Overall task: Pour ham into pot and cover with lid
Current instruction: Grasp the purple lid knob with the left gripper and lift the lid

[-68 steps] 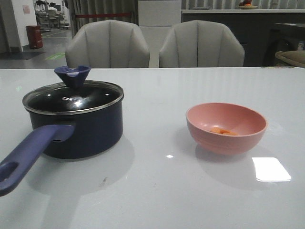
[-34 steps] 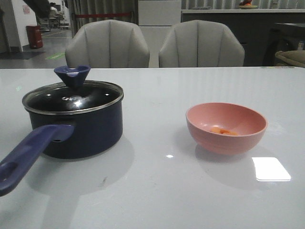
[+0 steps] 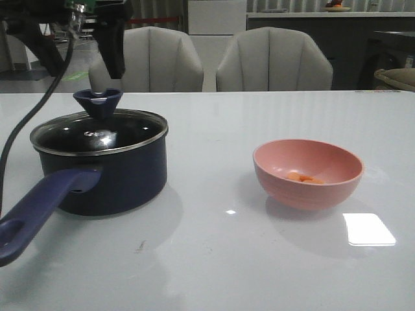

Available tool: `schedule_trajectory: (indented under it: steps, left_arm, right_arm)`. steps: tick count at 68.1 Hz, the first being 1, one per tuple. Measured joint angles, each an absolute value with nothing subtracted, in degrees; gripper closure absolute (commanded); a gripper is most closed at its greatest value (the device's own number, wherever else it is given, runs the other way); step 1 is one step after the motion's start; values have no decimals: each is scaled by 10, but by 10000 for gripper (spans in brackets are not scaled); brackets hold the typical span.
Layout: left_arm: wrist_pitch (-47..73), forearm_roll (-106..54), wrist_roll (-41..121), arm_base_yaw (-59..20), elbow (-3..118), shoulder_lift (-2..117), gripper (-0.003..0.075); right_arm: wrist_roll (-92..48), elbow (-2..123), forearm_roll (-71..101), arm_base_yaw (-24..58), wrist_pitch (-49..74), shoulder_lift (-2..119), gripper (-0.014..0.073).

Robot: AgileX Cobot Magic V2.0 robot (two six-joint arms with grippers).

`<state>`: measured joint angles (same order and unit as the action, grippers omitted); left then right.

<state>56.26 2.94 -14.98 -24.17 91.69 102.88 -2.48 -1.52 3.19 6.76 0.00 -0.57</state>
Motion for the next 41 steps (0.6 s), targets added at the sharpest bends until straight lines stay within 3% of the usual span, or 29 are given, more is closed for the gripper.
schedule_trajectory:
  steps: [21, 41]
  left_arm:
    - [593, 16, -156, -245, 945, 1086, 127]
    - [615, 4, -156, -245, 957, 1096, 431]
  right_arm:
    - [-25, -15, 32, 68, 0, -6, 427]
    - [-25, -15, 32, 68, 0, -6, 427]
